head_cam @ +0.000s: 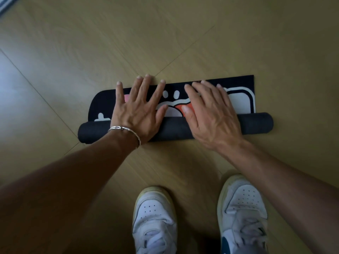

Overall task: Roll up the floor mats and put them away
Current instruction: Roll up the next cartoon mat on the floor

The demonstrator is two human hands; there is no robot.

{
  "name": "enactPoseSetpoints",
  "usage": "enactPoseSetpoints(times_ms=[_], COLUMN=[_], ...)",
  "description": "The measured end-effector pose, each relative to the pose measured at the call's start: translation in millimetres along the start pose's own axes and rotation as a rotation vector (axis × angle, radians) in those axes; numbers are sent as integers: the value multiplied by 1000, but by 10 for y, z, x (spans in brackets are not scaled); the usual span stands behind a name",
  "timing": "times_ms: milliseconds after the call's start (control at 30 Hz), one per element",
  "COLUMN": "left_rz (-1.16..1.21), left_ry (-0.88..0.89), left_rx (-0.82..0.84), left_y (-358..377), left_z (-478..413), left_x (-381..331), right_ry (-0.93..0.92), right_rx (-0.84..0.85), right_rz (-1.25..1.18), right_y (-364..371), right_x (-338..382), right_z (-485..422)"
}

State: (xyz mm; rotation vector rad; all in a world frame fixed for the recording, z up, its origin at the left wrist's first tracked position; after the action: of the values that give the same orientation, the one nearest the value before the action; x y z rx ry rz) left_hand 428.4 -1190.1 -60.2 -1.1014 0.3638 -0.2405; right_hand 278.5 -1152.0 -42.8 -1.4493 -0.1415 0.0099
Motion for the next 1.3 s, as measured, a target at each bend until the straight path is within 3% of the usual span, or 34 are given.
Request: enactPoseSetpoints(times_ms=[333, 433, 567, 900, 1067, 1300], left_rz=[89, 107, 15, -22, 94, 64], left_ry=[-78, -2, 72, -31, -133, 24], left_rx=[-27, -71, -2, 42, -4, 37], left_y=[-119, -150, -40, -125, -163, -228], left_z=[-77, 69, 165, -244, -173, -124], left_x=[-6, -86, -155, -39, -52, -56], right_ry=[-28, -7, 16, 46, 10, -3], right_rx=[23, 57, 104, -64, 21, 182], right_rz=[54, 61, 111, 15, 65, 69], right_y=[76, 66, 82, 3, 63, 1], right_x=[111, 72, 30, 198, 140, 61], right_z=[164, -46, -267, 94, -43, -416])
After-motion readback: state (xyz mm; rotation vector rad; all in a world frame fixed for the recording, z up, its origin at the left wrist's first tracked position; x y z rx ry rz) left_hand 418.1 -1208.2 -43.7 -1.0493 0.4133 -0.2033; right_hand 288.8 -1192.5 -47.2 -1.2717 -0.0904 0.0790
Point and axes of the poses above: each hand's wrist, its own z-axis away from the middle knuckle, its own y-axis out of the palm, x = y × z, the point moved 5 cm from there along -z, towards the middle knuckle, and after that the axes turned 11 degrees about z, right-handed, at the moved point
